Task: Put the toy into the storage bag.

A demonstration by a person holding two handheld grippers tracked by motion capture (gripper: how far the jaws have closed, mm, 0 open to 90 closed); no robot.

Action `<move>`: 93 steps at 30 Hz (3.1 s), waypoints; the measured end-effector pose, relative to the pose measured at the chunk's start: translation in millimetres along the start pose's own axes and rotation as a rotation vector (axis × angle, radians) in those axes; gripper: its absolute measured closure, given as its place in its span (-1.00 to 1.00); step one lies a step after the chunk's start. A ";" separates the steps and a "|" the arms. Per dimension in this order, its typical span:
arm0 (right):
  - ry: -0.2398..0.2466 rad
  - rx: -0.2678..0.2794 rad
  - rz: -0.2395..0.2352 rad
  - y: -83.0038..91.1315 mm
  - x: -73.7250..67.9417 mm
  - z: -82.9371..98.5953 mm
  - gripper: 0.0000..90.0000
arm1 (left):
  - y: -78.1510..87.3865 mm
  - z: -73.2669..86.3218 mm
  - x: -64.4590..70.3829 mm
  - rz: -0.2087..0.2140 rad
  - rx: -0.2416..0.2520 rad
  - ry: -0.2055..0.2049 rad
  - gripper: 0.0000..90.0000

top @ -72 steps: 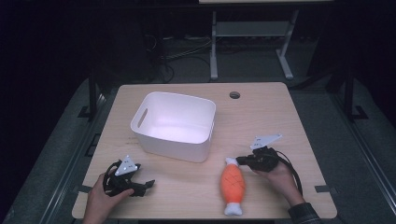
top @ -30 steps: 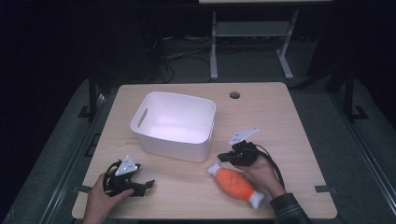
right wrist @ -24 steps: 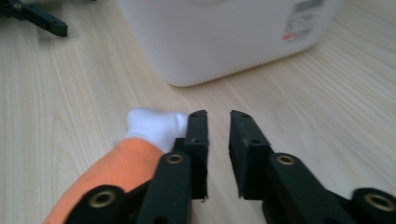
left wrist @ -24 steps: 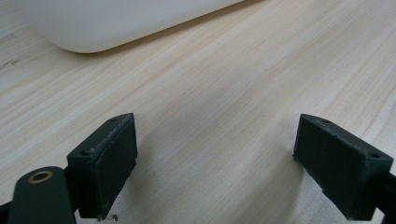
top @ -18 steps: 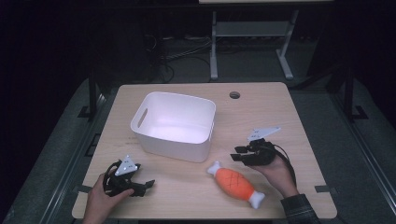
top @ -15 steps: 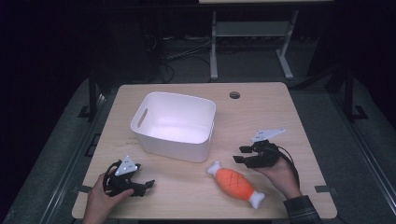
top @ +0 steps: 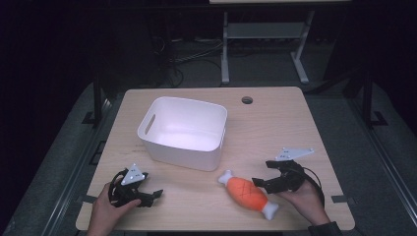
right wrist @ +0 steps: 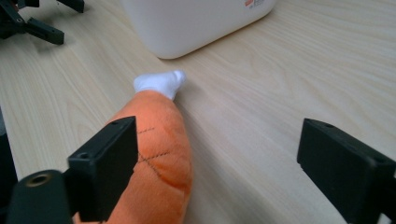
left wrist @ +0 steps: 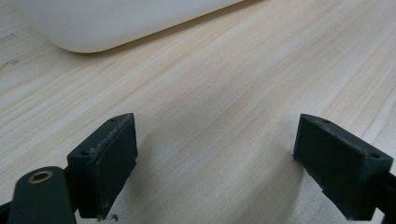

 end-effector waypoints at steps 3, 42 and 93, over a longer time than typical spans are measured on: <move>0.000 -0.003 -0.012 -0.7 -5.5 3.4 -0.78 | 0.0 0.0 0.0 0.000 0.000 0.000 -0.72; 0.031 -0.098 -0.107 -34.3 -40.0 26.6 -0.87 | 0.0 0.0 0.0 0.000 0.000 0.001 -0.72; 0.165 -0.100 -0.169 -29.5 -60.1 31.6 -0.14 | 0.0 0.0 0.0 0.001 0.000 0.001 -0.72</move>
Point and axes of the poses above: each handheld gripper's, and its own axes: y roughly backward along the jaws, z roughly out of its underside, x roughly to its right, the point moved 10 cm from there along -y, roughly forward along the jaws, and after that the axes turned 5 degrees about -x, right-handed, at the moved point
